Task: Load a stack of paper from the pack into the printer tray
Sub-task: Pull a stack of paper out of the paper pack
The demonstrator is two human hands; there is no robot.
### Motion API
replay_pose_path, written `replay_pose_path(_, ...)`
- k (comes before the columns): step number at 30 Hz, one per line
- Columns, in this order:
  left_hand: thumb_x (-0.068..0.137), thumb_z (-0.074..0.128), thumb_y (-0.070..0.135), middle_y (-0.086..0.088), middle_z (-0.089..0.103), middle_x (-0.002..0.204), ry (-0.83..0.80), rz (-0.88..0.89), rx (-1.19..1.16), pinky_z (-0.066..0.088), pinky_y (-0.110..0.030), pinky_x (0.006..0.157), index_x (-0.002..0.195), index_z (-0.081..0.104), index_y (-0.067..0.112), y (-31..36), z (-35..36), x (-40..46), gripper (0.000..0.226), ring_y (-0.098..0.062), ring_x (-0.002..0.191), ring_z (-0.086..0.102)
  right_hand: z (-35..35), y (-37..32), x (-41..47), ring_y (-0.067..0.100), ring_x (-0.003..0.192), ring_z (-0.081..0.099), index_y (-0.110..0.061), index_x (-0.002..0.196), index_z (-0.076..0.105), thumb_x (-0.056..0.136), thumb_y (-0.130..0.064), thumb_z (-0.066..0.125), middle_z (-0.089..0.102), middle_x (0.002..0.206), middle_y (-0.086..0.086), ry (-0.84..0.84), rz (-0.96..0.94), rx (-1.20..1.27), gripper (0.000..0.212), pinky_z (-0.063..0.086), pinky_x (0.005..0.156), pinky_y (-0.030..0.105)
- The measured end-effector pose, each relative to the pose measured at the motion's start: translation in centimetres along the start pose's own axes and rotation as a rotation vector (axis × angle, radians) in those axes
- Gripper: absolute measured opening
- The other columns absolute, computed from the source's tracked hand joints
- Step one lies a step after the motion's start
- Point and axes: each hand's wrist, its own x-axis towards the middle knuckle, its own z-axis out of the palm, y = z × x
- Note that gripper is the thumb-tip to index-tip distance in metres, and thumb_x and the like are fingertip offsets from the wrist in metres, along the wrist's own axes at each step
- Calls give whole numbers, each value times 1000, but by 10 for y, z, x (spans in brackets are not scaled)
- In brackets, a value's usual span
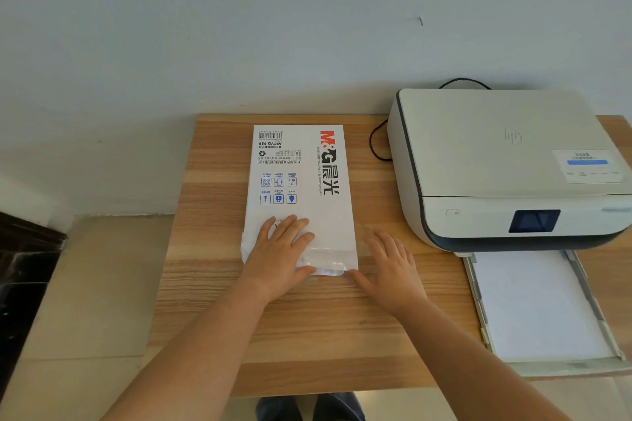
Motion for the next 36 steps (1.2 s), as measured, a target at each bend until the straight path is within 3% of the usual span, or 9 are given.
replay_pose_path(6,83,53,53,0,49,139,87,18,-9,19,-49,114,120,56,22,4,-12,2,49,-22,134,38,9,-19,-4,23,145,14,-23,148,19,81,-68,44,21,156,2,20,34,1,85,16,116,43)
replay_pose_path(9,82,45,57,1,52,136,90,14,2,25,-51,112,117,58,22,6,-17,5,51,-21,131,42,17,-36,2,25,142,20,-21,146,20,80,-67,50,26,153,4,78,103,37,86,22,113,45)
replay_pose_path(15,83,47,55,2,56,130,92,29,-11,25,-52,111,113,60,22,4,-16,6,47,-20,126,46,24,-41,8,31,138,25,-23,142,24,77,-53,65,30,149,9,109,222,39,82,28,109,50)
replay_pose_path(23,83,38,59,1,55,131,73,29,-41,22,-53,112,113,62,20,3,-18,8,55,-20,126,45,18,-21,3,26,144,10,-25,146,19,79,-42,64,13,156,5,34,332,82,83,15,115,49)
replay_pose_path(30,80,29,61,4,51,134,64,-23,-86,9,-47,115,115,61,20,3,-22,9,63,-16,130,40,19,-33,10,33,139,24,-24,140,27,78,-34,68,31,149,11,98,116,-70,75,21,110,52)
replay_pose_path(36,81,32,65,3,54,130,78,-34,-8,19,-49,112,111,63,21,-5,-21,9,61,-17,125,44,8,-35,17,26,140,22,-25,141,33,79,-50,65,29,150,4,135,65,-33,74,17,113,48)
